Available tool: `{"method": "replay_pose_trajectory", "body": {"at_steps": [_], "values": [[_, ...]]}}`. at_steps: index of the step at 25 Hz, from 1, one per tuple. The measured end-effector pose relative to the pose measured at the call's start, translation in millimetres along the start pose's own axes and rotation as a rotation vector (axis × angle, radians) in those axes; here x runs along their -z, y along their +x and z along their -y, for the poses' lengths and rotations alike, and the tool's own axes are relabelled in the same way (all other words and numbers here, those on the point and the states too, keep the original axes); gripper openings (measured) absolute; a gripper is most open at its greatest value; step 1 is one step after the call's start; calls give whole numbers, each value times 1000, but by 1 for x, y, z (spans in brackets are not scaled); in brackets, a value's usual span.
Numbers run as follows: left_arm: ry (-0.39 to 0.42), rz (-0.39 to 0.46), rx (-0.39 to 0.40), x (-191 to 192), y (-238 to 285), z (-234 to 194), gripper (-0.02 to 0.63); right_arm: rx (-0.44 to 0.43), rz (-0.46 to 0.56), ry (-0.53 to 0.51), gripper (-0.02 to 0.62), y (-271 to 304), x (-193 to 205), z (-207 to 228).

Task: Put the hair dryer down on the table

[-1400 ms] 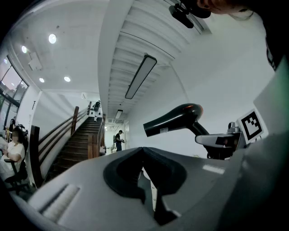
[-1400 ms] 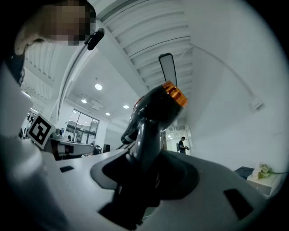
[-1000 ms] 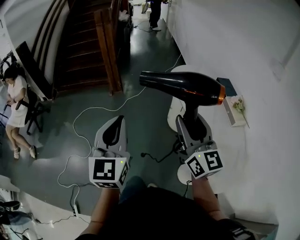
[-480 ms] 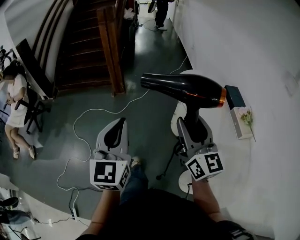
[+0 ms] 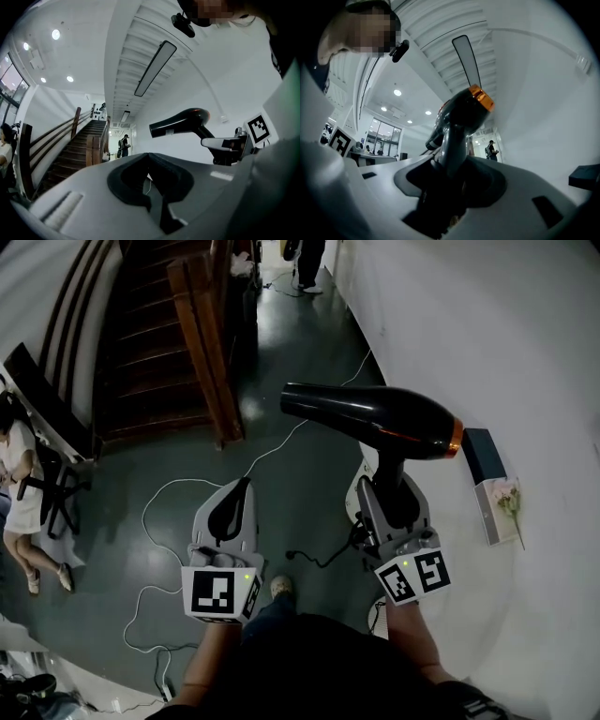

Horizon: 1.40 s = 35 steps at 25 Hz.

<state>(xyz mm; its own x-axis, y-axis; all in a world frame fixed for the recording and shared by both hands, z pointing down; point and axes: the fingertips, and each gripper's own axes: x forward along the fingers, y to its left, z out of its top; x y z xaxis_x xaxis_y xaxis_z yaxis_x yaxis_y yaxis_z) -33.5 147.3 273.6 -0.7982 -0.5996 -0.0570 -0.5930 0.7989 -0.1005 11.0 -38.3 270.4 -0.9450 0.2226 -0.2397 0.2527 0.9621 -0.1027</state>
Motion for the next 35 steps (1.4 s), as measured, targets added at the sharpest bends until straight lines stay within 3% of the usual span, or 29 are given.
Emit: {"method": "replay_pose_trajectory", "body": {"at_steps": [9, 21, 26, 35], "values": [[-29, 12, 70, 19, 108, -83, 11, 56, -4, 0, 216, 125, 32, 26], [-75, -13, 80, 52, 143, -87, 12, 71, -28, 8, 216, 144, 61, 53], [-86, -11, 69, 58, 197, -115, 11, 54, -41, 11, 216, 198, 74, 77], [-90, 35, 66, 56, 328, -138, 11, 17, -48, 0, 216, 296, 87, 164]]}}
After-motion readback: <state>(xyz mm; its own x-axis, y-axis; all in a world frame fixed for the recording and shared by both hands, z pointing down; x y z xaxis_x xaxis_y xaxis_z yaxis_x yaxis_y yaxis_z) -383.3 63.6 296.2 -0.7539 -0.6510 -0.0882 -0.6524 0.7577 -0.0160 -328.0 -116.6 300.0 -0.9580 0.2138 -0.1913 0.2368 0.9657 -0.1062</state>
